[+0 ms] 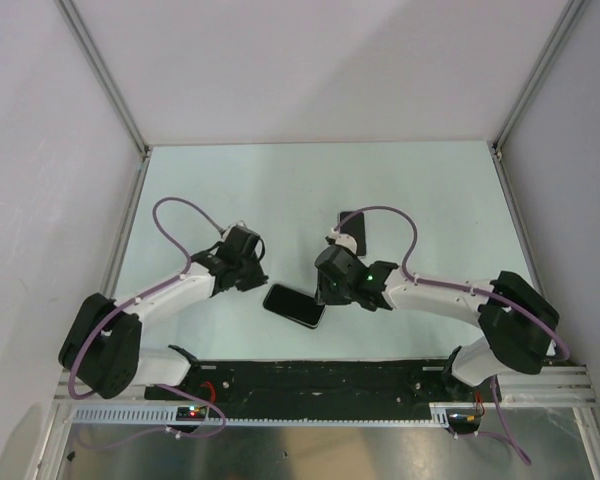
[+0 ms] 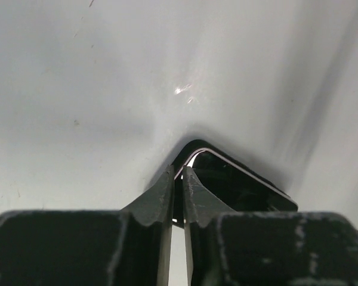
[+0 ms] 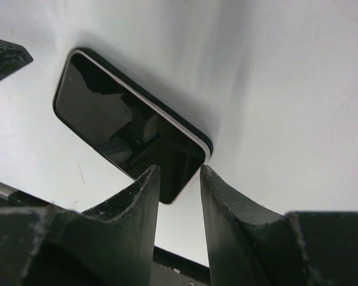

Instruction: Put the phone into the phone case

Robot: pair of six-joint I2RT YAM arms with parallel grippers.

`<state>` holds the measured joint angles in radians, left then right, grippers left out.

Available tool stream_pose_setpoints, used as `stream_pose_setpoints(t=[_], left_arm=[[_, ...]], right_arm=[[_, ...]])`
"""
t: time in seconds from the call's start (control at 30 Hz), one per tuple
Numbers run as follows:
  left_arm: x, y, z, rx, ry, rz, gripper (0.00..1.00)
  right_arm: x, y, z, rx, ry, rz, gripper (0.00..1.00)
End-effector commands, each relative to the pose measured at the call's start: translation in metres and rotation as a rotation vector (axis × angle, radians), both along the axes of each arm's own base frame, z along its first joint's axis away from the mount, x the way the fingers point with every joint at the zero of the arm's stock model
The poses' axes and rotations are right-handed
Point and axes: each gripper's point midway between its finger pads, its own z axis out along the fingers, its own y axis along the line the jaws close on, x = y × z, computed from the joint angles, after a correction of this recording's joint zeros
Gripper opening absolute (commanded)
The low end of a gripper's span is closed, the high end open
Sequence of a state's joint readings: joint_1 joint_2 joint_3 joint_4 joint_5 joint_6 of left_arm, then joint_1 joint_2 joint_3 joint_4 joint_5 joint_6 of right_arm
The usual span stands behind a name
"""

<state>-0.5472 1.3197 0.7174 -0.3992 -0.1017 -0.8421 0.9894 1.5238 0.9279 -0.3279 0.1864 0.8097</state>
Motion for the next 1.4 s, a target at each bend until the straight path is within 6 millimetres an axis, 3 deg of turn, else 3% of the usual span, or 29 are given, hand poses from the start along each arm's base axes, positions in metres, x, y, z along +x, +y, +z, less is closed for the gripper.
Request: stream_pose_setpoints(t=[0.0,0.13,0.27,0.57,1.0,1.37], left_arm=[[-0.012,0.012,-0.011,0.015,0.021,0.039,0.1],[-0.021,0.014,-0.02,0.023,0.046,0.036,0.02],[-0.024,0.015,-0.023,0.029,0.054,0.035,0.0],[-0.023,0.011,-0.024,0.03,0.057,0.028,0.0],[-0.022,0.008,-0.026,0.031,0.062,0.018,0.0],[-0.024,0.005,-0.032,0.036,0.078,0.003,0.0]], right_arm=[[-0.02,-0.007,0.003,0.034,0.021,-0.009,0.37],[-0.037,-0.003,-0.003,0.047,0.046,0.015,0.35],[-0.046,0.005,-0.01,0.054,0.069,0.027,0.33],[-0.045,0.01,-0.024,0.046,0.087,0.001,0.21],[-0.046,0.011,-0.035,0.028,0.098,-0.006,0.18],[-0.053,0.005,-0.052,-0.039,0.108,0.005,0.08]])
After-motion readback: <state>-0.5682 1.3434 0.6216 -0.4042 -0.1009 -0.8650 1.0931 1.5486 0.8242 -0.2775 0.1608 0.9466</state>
